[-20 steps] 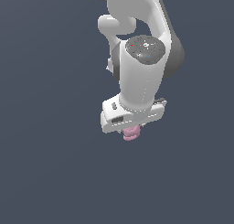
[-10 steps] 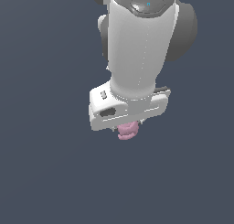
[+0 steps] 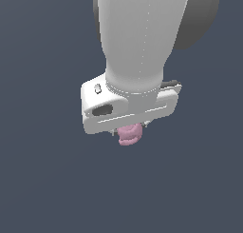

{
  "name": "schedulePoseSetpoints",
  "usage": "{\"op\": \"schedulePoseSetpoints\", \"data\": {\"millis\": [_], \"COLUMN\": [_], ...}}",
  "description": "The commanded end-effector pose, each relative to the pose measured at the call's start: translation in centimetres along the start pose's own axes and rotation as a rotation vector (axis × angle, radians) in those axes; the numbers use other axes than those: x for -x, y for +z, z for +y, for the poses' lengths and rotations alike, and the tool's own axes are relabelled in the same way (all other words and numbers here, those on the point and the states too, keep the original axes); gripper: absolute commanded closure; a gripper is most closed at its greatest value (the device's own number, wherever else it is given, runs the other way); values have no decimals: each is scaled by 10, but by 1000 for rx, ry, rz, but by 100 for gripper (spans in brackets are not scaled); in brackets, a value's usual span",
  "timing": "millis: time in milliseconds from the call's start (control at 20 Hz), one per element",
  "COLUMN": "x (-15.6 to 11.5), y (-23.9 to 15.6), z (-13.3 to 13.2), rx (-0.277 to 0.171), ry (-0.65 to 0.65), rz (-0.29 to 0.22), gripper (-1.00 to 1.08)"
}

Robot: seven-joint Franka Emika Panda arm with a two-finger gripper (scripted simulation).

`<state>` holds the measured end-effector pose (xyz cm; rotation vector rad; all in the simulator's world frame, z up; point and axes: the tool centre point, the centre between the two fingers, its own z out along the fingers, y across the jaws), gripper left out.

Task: Pick up the object and move it to a goal position.

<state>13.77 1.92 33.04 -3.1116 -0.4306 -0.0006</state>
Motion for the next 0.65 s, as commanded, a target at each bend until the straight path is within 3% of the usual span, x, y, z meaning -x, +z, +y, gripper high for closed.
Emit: {"op": "schedulePoseSetpoints", "data": {"millis": [0, 600], "x": [-2, -6], "y": [-6, -14], "z": [2, 6], "rx": [0, 0], "ry": [0, 0], "rz": [0, 0], "gripper": [108, 108]}}
